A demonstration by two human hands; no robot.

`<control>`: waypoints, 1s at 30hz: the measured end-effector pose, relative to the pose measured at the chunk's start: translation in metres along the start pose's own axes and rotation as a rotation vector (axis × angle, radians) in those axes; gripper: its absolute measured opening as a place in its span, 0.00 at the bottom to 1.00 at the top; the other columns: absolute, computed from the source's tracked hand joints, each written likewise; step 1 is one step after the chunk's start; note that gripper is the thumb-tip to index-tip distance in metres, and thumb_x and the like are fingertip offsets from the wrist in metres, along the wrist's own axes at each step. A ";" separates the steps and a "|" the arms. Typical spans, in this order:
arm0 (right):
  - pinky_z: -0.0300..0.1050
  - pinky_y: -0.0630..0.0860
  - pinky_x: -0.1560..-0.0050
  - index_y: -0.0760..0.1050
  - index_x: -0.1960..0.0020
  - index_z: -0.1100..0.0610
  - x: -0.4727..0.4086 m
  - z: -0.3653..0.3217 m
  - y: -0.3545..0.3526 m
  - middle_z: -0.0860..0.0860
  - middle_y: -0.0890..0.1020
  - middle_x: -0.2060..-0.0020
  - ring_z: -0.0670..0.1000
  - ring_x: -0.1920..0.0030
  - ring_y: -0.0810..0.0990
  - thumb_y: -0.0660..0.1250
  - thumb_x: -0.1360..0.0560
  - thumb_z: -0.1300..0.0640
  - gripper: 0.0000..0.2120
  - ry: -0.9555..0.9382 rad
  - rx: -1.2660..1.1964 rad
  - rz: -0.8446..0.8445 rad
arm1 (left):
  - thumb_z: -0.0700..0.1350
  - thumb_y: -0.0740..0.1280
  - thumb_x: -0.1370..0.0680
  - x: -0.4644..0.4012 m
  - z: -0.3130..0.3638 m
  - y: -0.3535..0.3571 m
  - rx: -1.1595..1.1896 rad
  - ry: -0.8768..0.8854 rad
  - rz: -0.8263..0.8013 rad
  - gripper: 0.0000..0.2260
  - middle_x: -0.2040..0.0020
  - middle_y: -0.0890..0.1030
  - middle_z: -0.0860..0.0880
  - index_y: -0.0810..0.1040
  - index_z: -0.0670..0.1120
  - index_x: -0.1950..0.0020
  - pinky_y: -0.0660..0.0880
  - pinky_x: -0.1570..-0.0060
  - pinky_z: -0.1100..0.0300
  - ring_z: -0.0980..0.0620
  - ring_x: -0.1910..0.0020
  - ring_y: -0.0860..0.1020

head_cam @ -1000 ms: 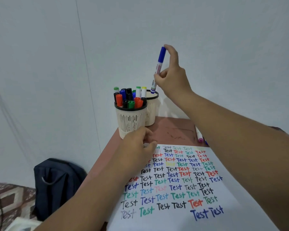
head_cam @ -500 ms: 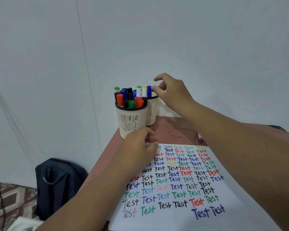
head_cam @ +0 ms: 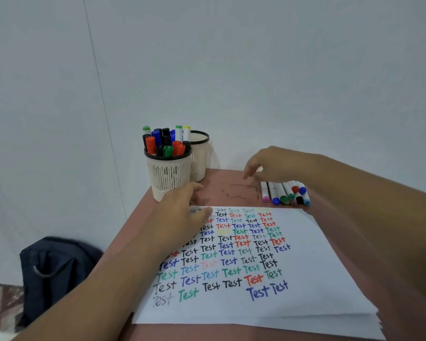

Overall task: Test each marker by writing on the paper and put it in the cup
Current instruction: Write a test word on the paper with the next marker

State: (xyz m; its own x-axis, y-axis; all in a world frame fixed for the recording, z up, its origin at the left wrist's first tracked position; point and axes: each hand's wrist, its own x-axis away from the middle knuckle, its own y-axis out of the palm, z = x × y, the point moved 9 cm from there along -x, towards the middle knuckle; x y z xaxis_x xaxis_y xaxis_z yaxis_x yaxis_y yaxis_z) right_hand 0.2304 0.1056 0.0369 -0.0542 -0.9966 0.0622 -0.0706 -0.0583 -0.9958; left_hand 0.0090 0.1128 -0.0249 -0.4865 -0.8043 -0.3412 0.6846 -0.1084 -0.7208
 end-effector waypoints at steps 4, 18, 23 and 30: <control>0.42 0.67 0.42 0.80 0.34 0.44 0.009 0.011 0.020 0.42 0.76 0.39 0.45 0.42 0.72 0.67 0.17 0.47 0.13 0.014 0.069 -0.108 | 0.57 0.69 0.22 0.000 0.000 0.000 -0.010 -0.002 -0.004 0.22 0.49 0.74 0.61 0.70 0.58 0.30 0.68 0.57 0.68 0.65 0.50 0.73; 0.45 0.78 0.50 0.83 0.56 0.42 -0.001 0.028 0.038 0.42 0.84 0.59 0.48 0.57 0.80 0.69 0.23 0.61 0.13 0.101 0.050 -0.085 | 0.57 0.70 0.22 -0.001 0.001 0.000 -0.026 0.014 0.013 0.22 0.50 0.74 0.63 0.70 0.57 0.30 0.67 0.58 0.70 0.66 0.51 0.73; 0.37 0.70 0.58 0.83 0.50 0.42 0.007 0.008 0.042 0.37 0.81 0.62 0.31 0.60 0.79 0.60 0.21 0.67 0.22 -0.008 0.048 0.037 | 0.56 0.70 0.22 -0.001 0.001 0.000 -0.017 0.006 0.010 0.22 0.49 0.75 0.62 0.71 0.56 0.30 0.68 0.57 0.70 0.65 0.50 0.73; 0.24 0.67 0.58 0.84 0.46 0.49 0.026 -0.028 0.025 0.42 0.77 0.58 0.39 0.57 0.77 0.70 0.19 0.54 0.05 -0.177 -0.262 0.254 | 0.56 0.70 0.22 -0.001 0.000 0.000 -0.022 -0.002 0.007 0.22 0.48 0.75 0.62 0.71 0.56 0.30 0.69 0.57 0.69 0.65 0.50 0.73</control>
State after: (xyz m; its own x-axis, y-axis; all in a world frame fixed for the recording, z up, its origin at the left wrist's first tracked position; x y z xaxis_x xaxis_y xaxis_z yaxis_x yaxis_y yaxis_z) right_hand 0.1988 0.0803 0.0154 0.0680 -0.9733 -0.2193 -0.3298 0.1856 -0.9257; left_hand 0.0096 0.1138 -0.0241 -0.4804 -0.8063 -0.3450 0.6762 -0.0900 -0.7312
